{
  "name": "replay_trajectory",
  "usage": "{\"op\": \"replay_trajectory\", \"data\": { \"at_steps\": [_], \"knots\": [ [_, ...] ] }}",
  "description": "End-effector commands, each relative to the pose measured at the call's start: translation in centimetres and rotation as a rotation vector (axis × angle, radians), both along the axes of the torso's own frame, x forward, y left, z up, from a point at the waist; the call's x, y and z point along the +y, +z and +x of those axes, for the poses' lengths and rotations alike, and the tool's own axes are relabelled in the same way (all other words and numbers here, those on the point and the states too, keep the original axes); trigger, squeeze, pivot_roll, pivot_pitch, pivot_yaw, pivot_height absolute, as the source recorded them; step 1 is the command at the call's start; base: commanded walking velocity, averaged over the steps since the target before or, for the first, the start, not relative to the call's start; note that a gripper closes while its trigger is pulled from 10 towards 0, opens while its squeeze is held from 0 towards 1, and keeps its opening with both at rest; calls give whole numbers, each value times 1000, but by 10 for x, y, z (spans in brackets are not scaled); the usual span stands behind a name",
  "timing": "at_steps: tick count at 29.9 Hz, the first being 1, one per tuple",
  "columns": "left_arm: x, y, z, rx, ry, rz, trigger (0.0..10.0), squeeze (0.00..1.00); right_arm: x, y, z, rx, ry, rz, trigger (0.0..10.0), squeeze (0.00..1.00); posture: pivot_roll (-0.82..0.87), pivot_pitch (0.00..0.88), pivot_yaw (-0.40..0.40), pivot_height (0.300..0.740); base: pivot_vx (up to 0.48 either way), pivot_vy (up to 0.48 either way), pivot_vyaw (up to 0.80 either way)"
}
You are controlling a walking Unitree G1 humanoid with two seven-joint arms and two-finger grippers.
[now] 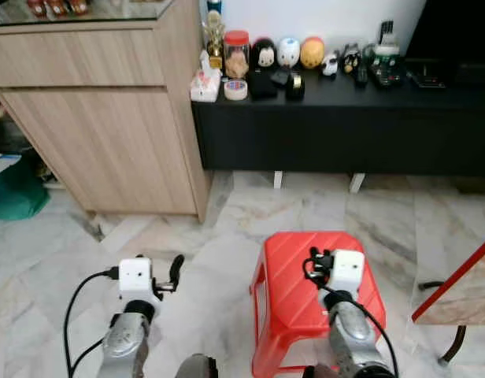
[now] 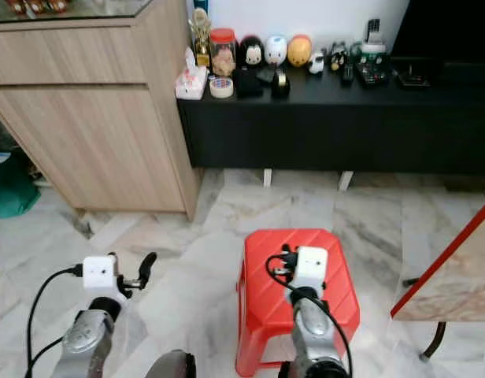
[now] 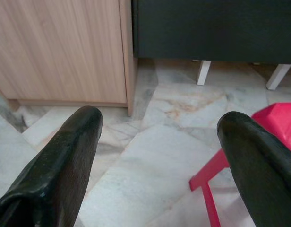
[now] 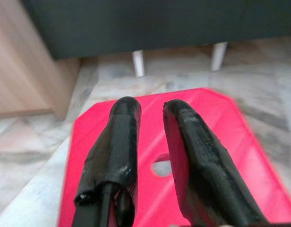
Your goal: Hang keys on a hook
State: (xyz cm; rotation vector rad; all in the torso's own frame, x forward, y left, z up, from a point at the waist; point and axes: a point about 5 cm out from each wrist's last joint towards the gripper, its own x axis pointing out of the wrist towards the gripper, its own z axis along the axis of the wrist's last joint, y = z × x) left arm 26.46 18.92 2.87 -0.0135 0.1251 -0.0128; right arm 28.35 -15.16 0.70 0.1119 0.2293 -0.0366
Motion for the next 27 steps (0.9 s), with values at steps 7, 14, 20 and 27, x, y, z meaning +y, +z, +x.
{"op": "replay_trajectory", "data": {
  "at_steps": [7, 14, 20, 27],
  "knots": [
    [7, -4, -3, 25, 18, 13, 10000, 0, 4, -2, -1, 15, 2, 12, 10000, 0, 52, 43, 4, 640, 0, 0, 0],
    [7, -4, -3, 28, 24, 7, 10000, 0, 4, -3, -1, 20, 6, 12, 10000, 0, 52, 43, 4, 640, 0, 0, 0],
    [7, -4, -3, 28, 23, 8, 10000, 0, 4, -3, -1, 22, 5, 13, 10000, 0, 52, 44, 4, 640, 0, 0, 0],
    [6, -4, -3, 26, 19, 6, 10000, 0, 4, -3, -1, 24, 5, 15, 10000, 0, 53, 43, 3, 640, 0, 0, 0]
  ]
}}
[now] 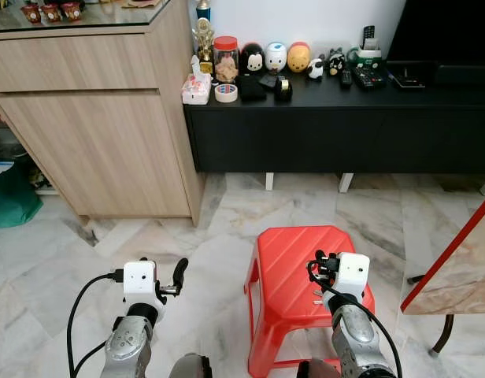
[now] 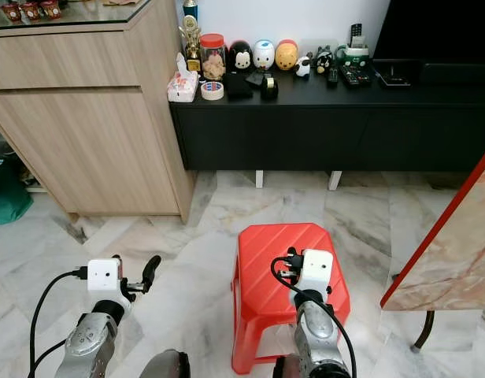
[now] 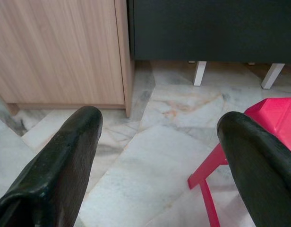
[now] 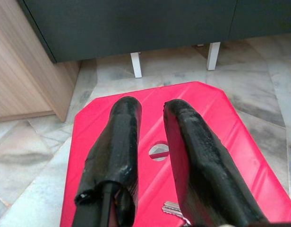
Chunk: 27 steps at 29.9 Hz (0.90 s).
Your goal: Hang keys on a hook
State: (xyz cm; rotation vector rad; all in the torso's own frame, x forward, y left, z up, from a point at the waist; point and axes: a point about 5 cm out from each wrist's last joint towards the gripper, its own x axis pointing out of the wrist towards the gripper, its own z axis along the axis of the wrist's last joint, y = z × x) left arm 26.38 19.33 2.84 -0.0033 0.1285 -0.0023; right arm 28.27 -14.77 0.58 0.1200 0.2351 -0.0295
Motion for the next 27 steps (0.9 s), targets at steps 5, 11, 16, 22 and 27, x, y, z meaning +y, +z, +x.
{"op": "replay_trajectory", "data": {
  "at_steps": [5, 11, 16, 22, 27],
  "knots": [
    [1, -4, -1, 24, 1, -1, 10000, 0, 0, -2, 0, 19, -4, 9, 10000, 0, 52, 42, 2, 640, 103, 0, 0],
    [1, -4, -1, 23, -1, 2, 10000, 0, 0, -2, 0, 19, -6, 10, 10000, 0, 52, 42, 2, 640, 279, 0, 0],
    [1, -4, -1, 23, 0, 3, 10000, 0, 0, -2, 0, 21, -7, 10, 10000, 0, 53, 42, 2, 640, 283, 0, 0],
    [1, -4, -1, 24, 0, 4, 10000, 0, 0, -2, 0, 23, -8, 9, 10000, 0, 53, 42, 2, 640, 291, 0, 0],
    [1, -4, -1, 23, -1, 5, 10000, 0, 0, -4, -1, 28, -8, 9, 10000, 0, 54, 45, 2, 640, 242, 0, 0]
  ]
}}
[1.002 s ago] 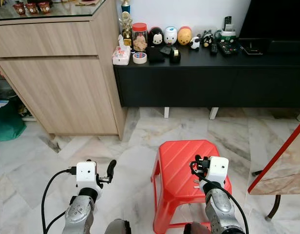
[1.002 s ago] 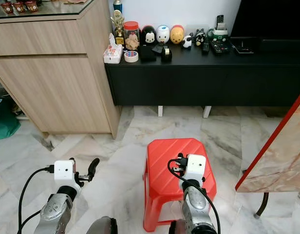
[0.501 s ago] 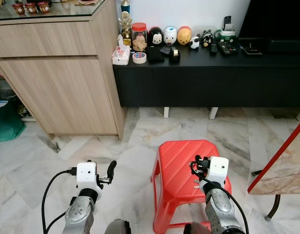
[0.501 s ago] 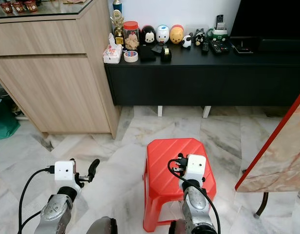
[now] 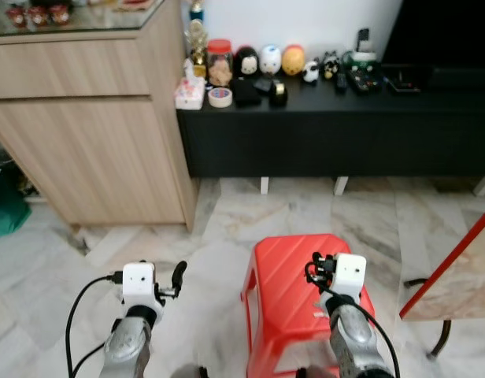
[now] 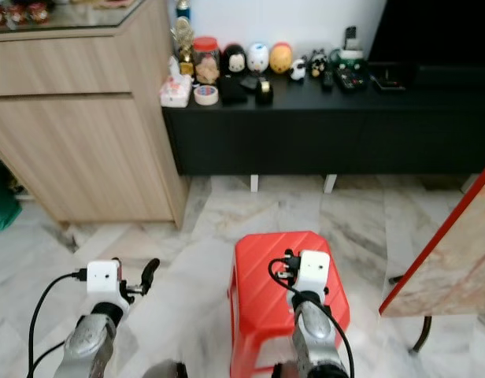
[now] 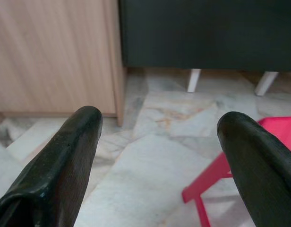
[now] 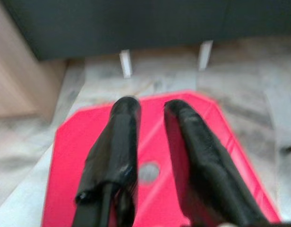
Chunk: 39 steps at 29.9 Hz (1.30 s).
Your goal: Hang keys on a hook
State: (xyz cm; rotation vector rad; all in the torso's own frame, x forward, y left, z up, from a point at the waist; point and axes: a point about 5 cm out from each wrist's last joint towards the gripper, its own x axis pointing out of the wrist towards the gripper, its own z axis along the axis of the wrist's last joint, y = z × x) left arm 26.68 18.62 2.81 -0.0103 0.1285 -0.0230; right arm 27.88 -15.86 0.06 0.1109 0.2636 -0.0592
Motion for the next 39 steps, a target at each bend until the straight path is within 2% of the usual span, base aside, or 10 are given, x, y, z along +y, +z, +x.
{"op": "replay_trajectory", "data": {
  "at_steps": [1, 12, 18, 20, 24, 29, 32, 39],
  "knots": [
    [8, -4, -5, 25, 19, 13, 10000, 0, 11, 1, 3, -1, 18, 21, 10000, 0, 54, 45, 2, 640, 0, 0, 0],
    [8, -6, -6, 29, 16, 9, 10000, 0, 10, -3, 0, 28, 13, 23, 10000, 0, 54, 48, 5, 640, 0, 0, 0],
    [8, -7, -7, 34, 12, 9, 10000, 0, 8, -16, -7, 136, 11, 7, 10000, 0, 54, 48, 6, 640, 0, 0, 0],
    [8, -7, -7, 36, 11, 10, 10000, 0, 5, -23, -11, 206, 4, 5, 10000, 0, 54, 48, 6, 640, 0, 0, 0],
    [7, -8, -7, 38, 10, 10, 10000, 0, 2, -28, -14, 250, -14, 17, 10000, 0, 54, 44, 7, 640, 0, 0, 0],
    [8, -10, -8, 49, 10, 10, 10000, 0, -2, -14, -4, 149, -23, 12, 10000, 0, 49, 37, 8, 640, 0, 0, 0],
    [7, -10, -8, 49, 9, 8, 10000, 0, -3, -9, 1, 127, -23, -1, 10000, 0, 49, 37, 8, 640, 0, 0, 0],
    [5, -10, -7, 47, 9, 4, 10000, 0, -6, -5, 5, 100, -38, -12, 10000, 0, 51, 43, 4, 597, 0, 0, 0]
  ]
}}
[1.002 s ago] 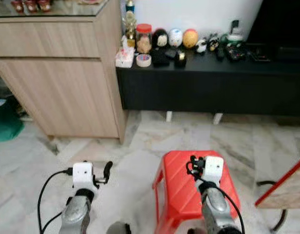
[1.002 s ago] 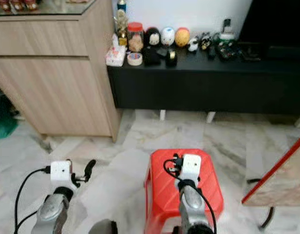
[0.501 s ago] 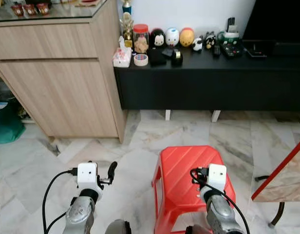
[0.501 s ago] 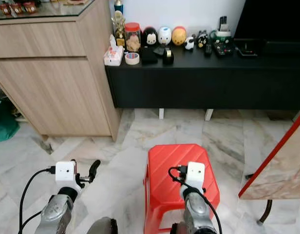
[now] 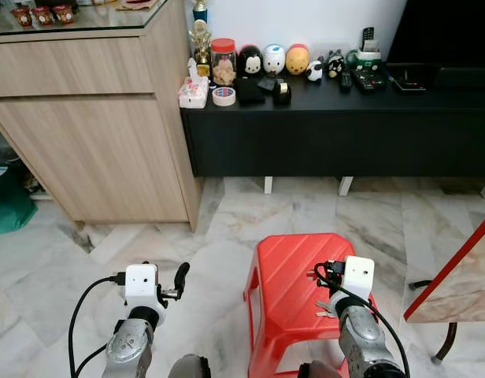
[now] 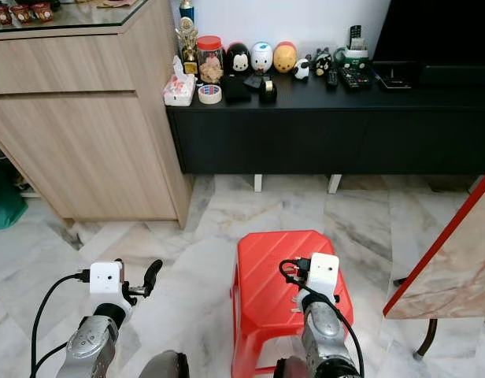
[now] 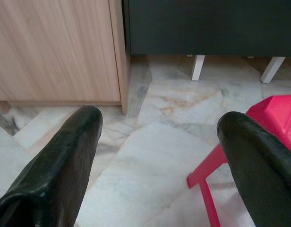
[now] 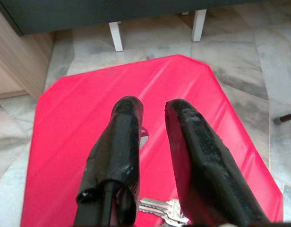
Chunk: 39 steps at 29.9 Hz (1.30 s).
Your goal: Hang keys on a hook
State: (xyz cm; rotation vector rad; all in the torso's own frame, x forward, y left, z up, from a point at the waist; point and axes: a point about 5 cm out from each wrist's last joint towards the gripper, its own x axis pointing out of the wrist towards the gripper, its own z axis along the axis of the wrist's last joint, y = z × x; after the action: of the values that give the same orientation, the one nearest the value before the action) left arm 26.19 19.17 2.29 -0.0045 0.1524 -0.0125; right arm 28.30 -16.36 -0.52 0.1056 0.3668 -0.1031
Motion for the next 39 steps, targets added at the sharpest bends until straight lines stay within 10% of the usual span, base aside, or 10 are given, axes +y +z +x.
{"op": "replay_trajectory", "data": {
  "at_steps": [1, 39],
  "knots": [
    [-1, -5, -3, 24, -1, -3, 10000, 0, -1, 1, 0, -7, 0, -5, 10000, 0, 51, 43, 4, 597, 0, 0, 0],
    [6, -2, -2, 21, 10, 0, 10000, 0, 13, -3, 1, 46, 63, 14, 10000, 0, 62, 55, 8, 597, 71, 0, 0]
  ]
}}
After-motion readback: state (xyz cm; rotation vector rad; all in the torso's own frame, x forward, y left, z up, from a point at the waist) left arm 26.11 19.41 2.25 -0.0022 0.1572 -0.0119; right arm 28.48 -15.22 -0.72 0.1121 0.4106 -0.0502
